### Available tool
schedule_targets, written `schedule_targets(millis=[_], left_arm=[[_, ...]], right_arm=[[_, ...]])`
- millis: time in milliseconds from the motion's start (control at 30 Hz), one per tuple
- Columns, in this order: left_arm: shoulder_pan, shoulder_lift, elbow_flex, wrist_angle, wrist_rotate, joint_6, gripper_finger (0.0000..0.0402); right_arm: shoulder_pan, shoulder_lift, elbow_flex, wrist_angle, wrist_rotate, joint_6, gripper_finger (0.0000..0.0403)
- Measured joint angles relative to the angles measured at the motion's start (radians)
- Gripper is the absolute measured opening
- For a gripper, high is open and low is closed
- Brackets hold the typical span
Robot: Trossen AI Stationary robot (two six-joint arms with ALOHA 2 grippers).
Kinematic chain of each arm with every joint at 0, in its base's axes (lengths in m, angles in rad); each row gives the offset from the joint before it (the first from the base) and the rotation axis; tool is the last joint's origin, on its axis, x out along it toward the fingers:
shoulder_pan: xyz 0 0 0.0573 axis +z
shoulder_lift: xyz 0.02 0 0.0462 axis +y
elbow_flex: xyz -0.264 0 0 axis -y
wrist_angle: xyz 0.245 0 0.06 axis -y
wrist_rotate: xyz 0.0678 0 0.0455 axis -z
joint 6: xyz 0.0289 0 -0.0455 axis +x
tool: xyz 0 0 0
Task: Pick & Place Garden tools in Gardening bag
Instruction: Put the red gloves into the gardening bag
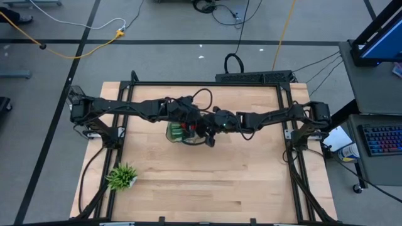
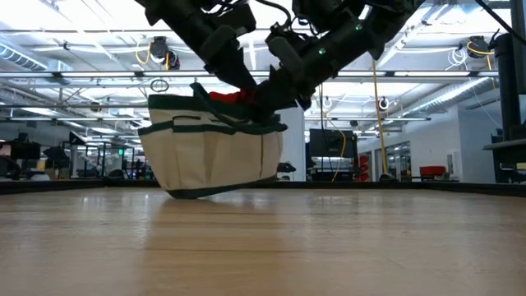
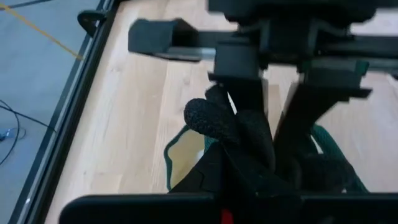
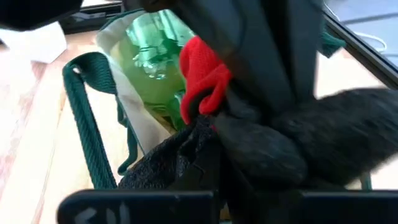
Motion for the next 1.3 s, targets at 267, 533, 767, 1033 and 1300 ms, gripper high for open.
schedule_targets(millis=[267,533,767,1033,1300], left_arm=[[0.0,0.012,0.003,-0.057,0.001,0.006,0.0006],[0.003,0.017,0.0,-0.037,0.01,0.003,0.0006],[0.001,0.014,0.001,-0.062,0.081,-0.004,0.0015],[-0.002,0.014,0.001,0.006,0.235,-0.034,0.0009],[-0.002,0.003,0.001,-0.08,0.07,-0.004,0.0012]], right_arm=[[0.002,-0.007,-0.004,0.113,-0.024,0.081,0.0],[-0.041,0.0,0.0,0.001,-0.037,0.203,0.0],[-0.04,0.002,0.0,-0.004,-0.026,0.169,0.0],[-0.046,0.038,0.001,-0.036,-0.095,0.174,0.0],[-0.044,0.027,0.0,-0.025,-0.096,0.14,0.0]])
